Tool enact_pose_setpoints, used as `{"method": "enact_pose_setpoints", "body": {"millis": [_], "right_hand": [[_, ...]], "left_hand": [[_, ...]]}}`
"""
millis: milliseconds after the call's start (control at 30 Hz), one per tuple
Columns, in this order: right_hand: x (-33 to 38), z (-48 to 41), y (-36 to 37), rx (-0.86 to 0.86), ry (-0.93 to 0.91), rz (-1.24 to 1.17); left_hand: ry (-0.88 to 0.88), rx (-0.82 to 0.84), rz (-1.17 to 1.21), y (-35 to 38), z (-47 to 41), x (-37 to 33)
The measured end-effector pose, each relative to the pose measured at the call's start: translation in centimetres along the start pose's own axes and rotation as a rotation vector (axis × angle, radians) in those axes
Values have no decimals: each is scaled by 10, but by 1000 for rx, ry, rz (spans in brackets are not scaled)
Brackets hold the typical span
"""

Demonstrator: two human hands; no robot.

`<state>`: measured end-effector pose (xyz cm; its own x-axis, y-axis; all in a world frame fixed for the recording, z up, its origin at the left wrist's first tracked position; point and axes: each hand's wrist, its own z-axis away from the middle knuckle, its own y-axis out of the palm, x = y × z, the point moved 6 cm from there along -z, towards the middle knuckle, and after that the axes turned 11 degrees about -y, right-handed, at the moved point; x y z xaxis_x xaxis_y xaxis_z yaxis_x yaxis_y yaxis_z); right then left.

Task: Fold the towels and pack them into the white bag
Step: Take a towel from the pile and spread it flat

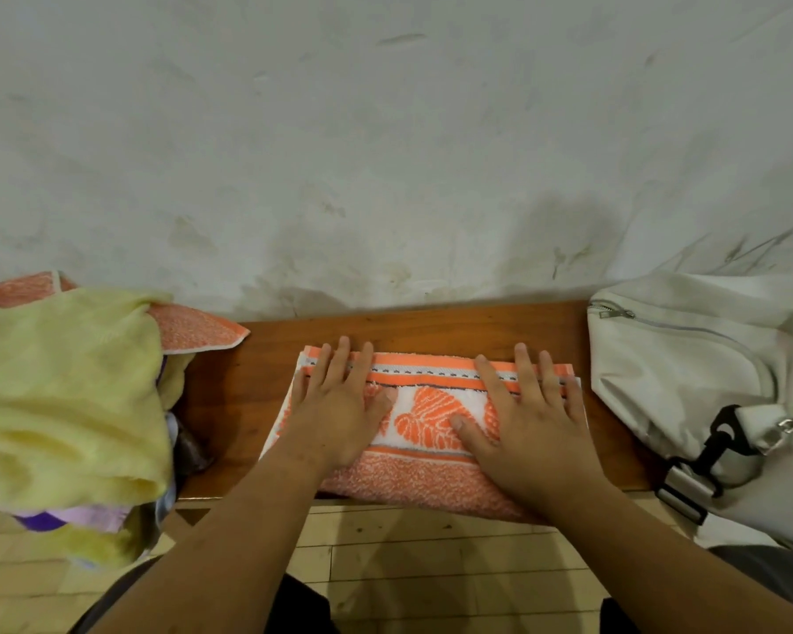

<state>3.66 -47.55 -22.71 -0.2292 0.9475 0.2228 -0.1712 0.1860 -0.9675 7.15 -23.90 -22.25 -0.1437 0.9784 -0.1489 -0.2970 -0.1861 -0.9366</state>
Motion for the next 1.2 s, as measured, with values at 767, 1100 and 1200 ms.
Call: {"method": "enact_pose_setpoints", "body": {"millis": [767, 1100, 1200], "right_hand": [[-40, 134, -24, -294, 584, -777], [-22, 133, -6, -214, 639, -1196], [-14, 125, -16, -311, 492, -1013]], "left_hand": [[373, 17, 147, 10, 134, -82], [250, -6, 168, 4, 136, -54], [240, 5, 119, 5, 136, -45]]}}
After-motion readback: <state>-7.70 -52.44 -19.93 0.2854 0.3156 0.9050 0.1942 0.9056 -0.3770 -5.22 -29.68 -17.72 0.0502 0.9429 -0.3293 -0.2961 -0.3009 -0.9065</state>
